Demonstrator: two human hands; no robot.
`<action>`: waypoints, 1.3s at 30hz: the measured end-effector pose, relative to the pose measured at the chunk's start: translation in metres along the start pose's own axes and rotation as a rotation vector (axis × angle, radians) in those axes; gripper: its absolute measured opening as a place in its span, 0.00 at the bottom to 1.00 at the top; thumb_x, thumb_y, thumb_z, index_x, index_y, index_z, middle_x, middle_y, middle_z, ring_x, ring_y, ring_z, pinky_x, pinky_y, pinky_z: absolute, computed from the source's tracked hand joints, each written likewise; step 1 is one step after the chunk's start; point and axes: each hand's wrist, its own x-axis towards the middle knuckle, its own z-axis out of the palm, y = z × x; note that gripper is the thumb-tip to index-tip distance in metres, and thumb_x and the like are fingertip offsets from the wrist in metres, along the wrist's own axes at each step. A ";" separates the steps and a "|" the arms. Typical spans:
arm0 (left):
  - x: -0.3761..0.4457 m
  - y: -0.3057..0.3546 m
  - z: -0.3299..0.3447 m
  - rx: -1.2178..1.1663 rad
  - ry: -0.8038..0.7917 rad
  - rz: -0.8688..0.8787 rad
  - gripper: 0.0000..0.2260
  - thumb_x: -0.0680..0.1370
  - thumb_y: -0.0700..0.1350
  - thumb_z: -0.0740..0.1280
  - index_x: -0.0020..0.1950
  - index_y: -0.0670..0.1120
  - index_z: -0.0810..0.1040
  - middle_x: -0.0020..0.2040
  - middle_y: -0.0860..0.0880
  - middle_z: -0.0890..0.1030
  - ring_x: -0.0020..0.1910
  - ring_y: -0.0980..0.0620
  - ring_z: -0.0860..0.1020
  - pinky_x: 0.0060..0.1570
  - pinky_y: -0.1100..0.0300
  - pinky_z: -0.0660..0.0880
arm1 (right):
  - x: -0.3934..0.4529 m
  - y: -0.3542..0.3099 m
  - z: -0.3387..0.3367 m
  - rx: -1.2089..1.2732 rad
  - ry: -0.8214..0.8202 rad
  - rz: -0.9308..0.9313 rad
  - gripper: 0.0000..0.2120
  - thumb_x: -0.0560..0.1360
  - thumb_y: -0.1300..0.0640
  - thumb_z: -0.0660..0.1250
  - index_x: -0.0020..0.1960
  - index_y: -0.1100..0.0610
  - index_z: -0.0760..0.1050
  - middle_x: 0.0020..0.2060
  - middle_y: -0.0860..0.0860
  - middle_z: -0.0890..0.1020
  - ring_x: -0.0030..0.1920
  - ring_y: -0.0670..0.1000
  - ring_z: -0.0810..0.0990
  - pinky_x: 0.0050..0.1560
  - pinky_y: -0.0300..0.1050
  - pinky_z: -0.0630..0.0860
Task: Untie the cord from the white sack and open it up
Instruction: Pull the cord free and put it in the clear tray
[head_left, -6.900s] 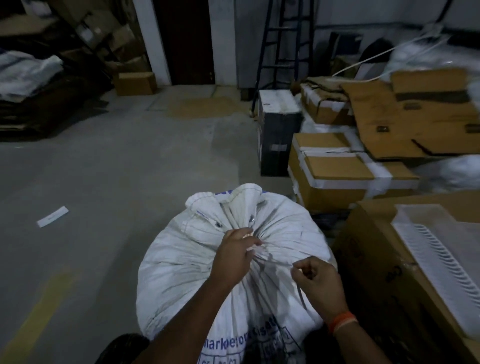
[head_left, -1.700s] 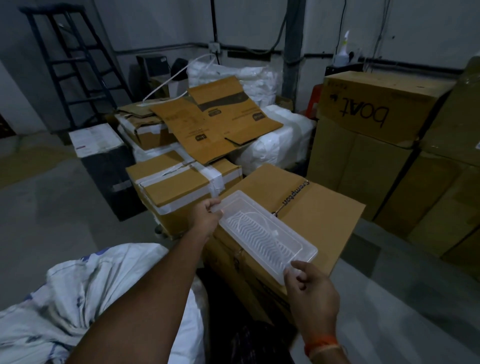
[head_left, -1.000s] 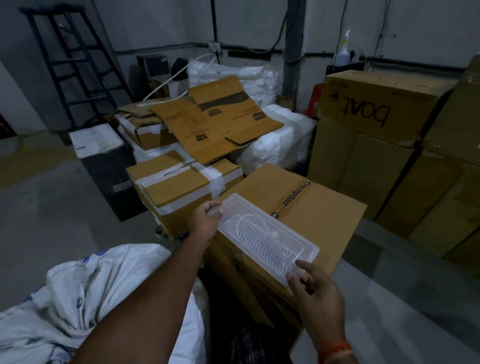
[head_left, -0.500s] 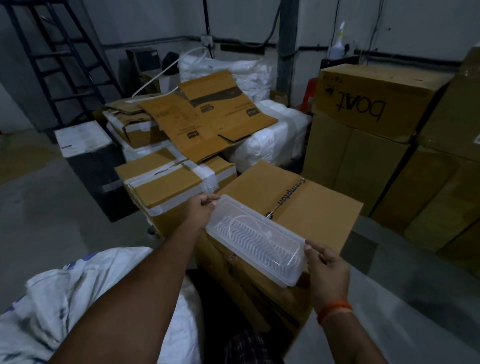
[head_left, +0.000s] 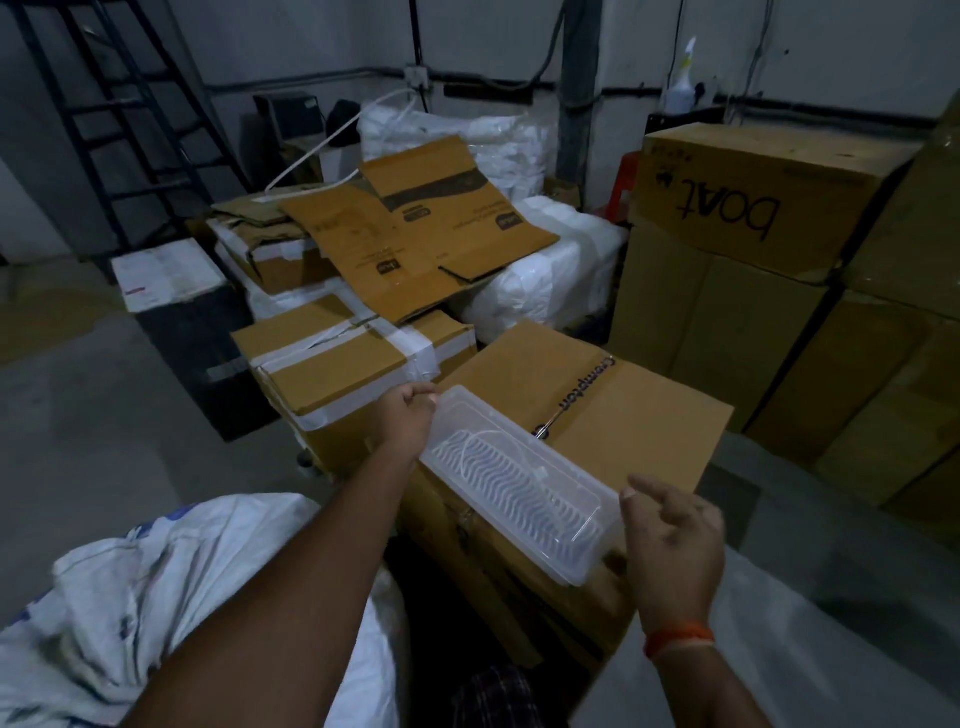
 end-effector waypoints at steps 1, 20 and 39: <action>-0.005 -0.003 -0.001 -0.008 0.068 -0.022 0.06 0.80 0.45 0.71 0.46 0.56 0.83 0.60 0.49 0.85 0.55 0.48 0.81 0.57 0.52 0.80 | 0.005 -0.008 0.000 -0.044 -0.045 -0.099 0.07 0.75 0.53 0.72 0.51 0.41 0.82 0.54 0.44 0.77 0.54 0.46 0.78 0.53 0.51 0.81; -0.109 -0.036 0.021 -0.225 0.054 -0.165 0.10 0.75 0.44 0.76 0.43 0.59 0.81 0.51 0.51 0.85 0.51 0.45 0.85 0.53 0.43 0.85 | 0.069 -0.040 0.061 -0.488 -0.769 -0.475 0.11 0.78 0.56 0.70 0.59 0.48 0.84 0.59 0.45 0.84 0.53 0.43 0.77 0.56 0.38 0.70; -0.136 -0.053 -0.053 -0.172 0.129 -0.152 0.08 0.77 0.48 0.74 0.54 0.58 0.83 0.56 0.56 0.85 0.55 0.52 0.83 0.57 0.46 0.83 | 0.020 -0.059 0.064 -0.382 -0.585 -0.683 0.09 0.75 0.53 0.73 0.55 0.46 0.84 0.54 0.49 0.83 0.57 0.51 0.79 0.61 0.51 0.77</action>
